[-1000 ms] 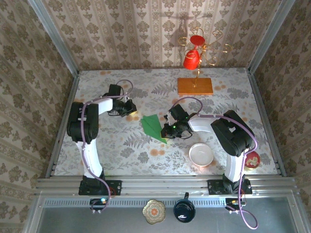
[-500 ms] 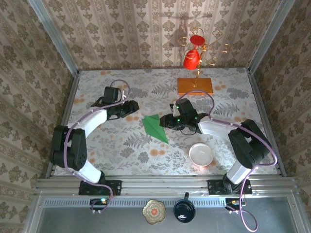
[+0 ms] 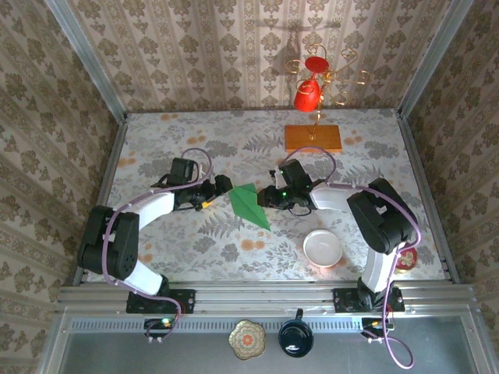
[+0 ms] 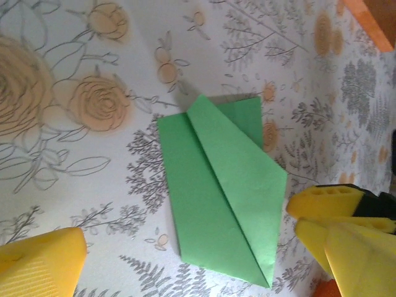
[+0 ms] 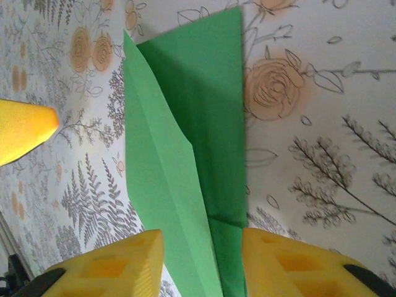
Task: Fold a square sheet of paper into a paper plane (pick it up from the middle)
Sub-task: Turn over the paper at the center of the table.
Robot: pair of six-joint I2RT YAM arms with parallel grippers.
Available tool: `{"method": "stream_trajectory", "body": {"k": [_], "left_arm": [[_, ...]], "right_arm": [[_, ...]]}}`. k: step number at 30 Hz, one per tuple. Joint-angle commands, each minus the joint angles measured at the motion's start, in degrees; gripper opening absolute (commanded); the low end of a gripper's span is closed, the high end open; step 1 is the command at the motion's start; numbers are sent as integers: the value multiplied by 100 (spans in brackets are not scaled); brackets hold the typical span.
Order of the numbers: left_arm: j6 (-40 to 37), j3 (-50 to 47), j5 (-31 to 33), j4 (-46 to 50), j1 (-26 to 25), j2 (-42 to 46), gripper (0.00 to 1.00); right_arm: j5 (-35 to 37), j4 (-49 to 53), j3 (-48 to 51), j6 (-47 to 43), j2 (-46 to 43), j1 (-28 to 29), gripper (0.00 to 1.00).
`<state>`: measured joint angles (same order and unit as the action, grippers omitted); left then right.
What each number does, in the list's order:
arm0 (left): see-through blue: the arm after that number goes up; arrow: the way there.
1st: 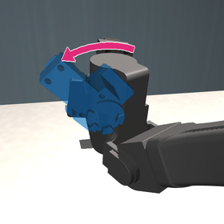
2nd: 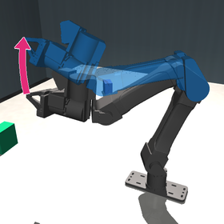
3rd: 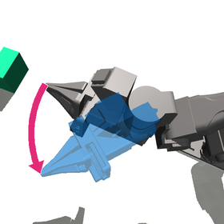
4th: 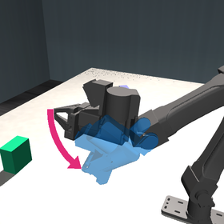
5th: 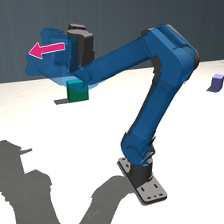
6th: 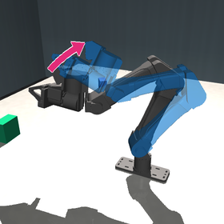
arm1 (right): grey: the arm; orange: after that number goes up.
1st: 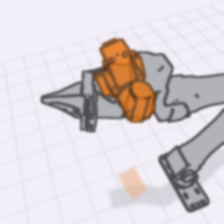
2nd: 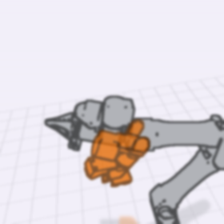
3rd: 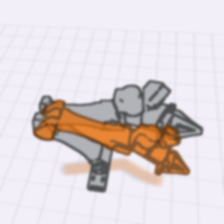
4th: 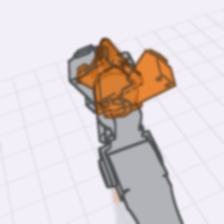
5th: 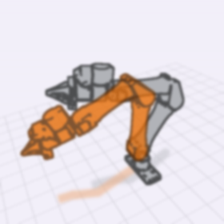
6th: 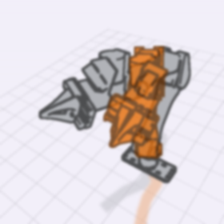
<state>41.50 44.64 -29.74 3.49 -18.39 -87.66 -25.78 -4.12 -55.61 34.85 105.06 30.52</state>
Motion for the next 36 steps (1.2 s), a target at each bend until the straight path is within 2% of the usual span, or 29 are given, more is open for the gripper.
{"method": "stream_trajectory", "body": {"k": [1, 8, 13, 15, 17, 18, 23, 28, 36], "left_arm": [[56, -43, -148, -269, -42, 8, 100], [76, -111, -255, -446, -70, -1, 100], [104, -201, -467, -698, -87, 57, 99], [89, -246, -575, -792, -101, 144, 97], [86, -367, -674, -1075, -128, 292, 93], [119, -436, -874, -1210, -145, 392, 93], [156, -570, -1078, -1505, -257, 847, 92], [381, -616, -1222, -2135, -599, 1022, 90], [687, -500, -1267, -2848, -945, 1108, 74]], "right_arm": [[-347, -42, -259, -239, 248, -29, 35], [-589, -180, -339, -303, 422, -37, 24], [-606, -365, -257, -322, 274, -33, 6], [-595, -557, -159, -279, 105, -42, 3], [-590, -728, -83, -206, -86, -46, 1], [-571, -815, -36, -154, -202, -54, 1], [-555, -1336, 162, 384, -844, -99, 0], [-696, -1860, 298, 1098, -1303, -115, 0], [-872, -2455, 464, 1851, -1675, -117, 1]]}}
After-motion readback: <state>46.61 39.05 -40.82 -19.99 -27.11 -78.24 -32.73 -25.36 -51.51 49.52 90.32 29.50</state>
